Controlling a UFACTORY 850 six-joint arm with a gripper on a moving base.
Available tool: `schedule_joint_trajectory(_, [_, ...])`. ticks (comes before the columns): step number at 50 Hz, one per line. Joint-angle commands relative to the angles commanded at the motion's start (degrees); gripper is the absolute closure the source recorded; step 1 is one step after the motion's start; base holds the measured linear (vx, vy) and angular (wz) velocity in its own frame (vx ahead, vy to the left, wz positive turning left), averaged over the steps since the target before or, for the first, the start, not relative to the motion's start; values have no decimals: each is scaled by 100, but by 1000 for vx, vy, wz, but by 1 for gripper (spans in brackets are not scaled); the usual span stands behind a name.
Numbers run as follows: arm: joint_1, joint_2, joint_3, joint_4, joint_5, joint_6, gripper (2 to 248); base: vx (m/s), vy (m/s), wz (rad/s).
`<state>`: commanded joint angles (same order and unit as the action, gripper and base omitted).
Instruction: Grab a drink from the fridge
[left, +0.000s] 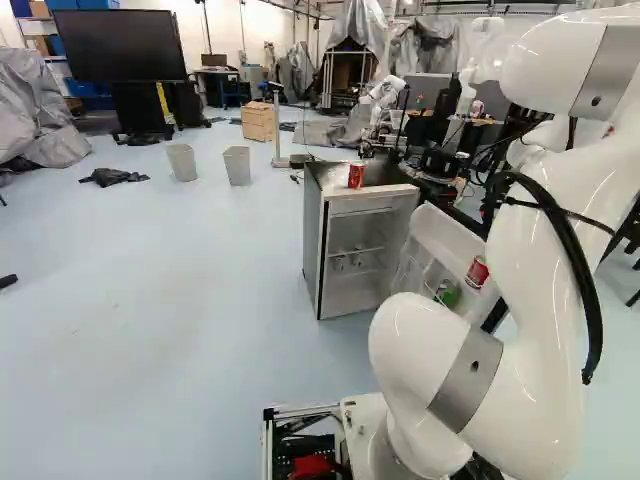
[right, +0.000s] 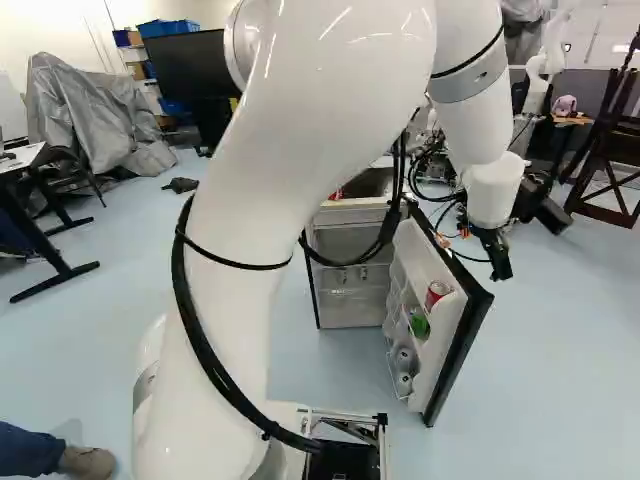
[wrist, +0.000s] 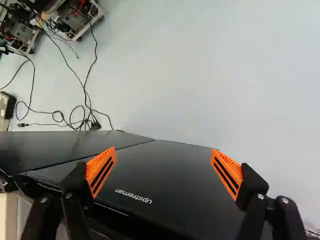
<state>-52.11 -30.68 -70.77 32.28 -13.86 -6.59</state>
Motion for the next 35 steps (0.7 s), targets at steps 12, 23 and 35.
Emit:
schedule_joint_trajectory(12, [0, -24, -8, -11, -35, 0, 3, 0, 0, 0])
schedule_joint_trajectory(23, [4, 38, 80, -11, -35, 0, 3, 0, 0, 0])
schedule_joint_trajectory(35, [36, 151, 236, -11, -35, 0, 3, 0, 0, 0])
